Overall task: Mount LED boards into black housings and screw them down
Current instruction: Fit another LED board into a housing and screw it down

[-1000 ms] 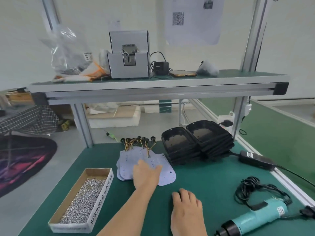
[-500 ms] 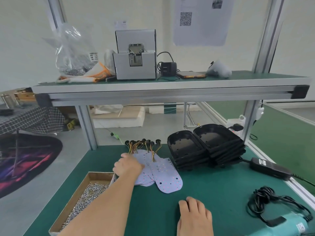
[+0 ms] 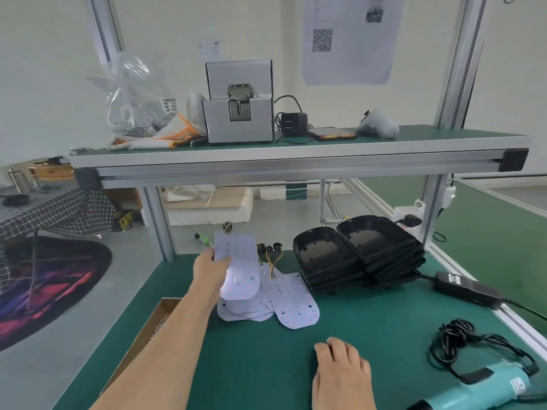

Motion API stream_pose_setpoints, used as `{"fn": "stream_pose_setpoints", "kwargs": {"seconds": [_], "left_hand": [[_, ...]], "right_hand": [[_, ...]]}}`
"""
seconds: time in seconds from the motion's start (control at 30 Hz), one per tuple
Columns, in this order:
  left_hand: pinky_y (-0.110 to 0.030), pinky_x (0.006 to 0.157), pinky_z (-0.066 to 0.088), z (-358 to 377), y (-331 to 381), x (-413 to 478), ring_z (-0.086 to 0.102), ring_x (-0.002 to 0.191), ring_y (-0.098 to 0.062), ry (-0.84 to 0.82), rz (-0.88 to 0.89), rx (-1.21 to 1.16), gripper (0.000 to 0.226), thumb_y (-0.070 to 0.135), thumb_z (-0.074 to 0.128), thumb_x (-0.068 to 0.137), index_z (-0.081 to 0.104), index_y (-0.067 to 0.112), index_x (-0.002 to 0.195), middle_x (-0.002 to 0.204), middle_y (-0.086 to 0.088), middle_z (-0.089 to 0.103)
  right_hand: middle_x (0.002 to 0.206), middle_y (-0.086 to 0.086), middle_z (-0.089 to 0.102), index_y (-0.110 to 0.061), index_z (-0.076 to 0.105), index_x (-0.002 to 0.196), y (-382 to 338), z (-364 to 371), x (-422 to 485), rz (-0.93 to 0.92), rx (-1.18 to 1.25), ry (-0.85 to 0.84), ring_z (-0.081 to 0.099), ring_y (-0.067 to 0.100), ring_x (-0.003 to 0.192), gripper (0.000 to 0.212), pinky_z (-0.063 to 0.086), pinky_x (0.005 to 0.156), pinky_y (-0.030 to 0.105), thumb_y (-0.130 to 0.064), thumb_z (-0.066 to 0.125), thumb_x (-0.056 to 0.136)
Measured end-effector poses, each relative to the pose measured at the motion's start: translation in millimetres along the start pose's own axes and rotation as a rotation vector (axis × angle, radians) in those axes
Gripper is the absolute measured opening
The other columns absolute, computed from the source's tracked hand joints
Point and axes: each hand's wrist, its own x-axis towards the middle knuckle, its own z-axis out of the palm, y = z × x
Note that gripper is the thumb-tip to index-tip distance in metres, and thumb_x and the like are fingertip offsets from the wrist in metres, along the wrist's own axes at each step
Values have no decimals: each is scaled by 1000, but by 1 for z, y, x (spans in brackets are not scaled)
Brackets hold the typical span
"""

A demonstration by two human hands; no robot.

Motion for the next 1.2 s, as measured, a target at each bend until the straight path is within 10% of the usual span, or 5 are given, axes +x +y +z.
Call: {"fn": "stream_pose_setpoints", "kwargs": {"seconds": [0.17,0.3,0.47,0.8,1.2], "left_hand": [[-39,77,52,-27,21,-68,66,85,-25,-303,152,-294,16,-2,62,92,64,7,104,99,-11,72],[-32,78,57,-48,6,-125,70,92,-22,-643,205,-253,23,11,70,80,71,12,103,106,-11,75],[-29,88,49,-53,0,-150,64,95,-15,-998,282,-23,12,7,72,87,73,6,99,98,-6,69],[0,95,32,-24,21,-115,36,131,18,-758,492,200,6,11,66,95,72,11,99,152,32,25],[-32,94,52,-3,21,-138,67,107,-18,-919,201,-204,31,34,56,98,58,17,124,121,-6,71]], "right_hand": [[114,0,67,-20,71,112,4,-3,-1,-38,112,-98,69,24,100,62,57,83,42,-22,92,54],[141,-10,49,-49,40,132,8,-12,15,260,978,-77,61,12,106,59,43,85,8,-4,57,98],[136,-50,40,-36,28,155,10,-37,56,77,1367,-145,72,22,101,83,54,94,43,9,61,94],[101,6,77,-17,77,98,-6,-74,75,103,1437,-220,72,20,93,33,55,80,24,-43,56,97],[90,5,67,-14,72,97,2,-94,75,253,1924,-240,61,20,78,26,51,69,31,-39,68,90]]}}
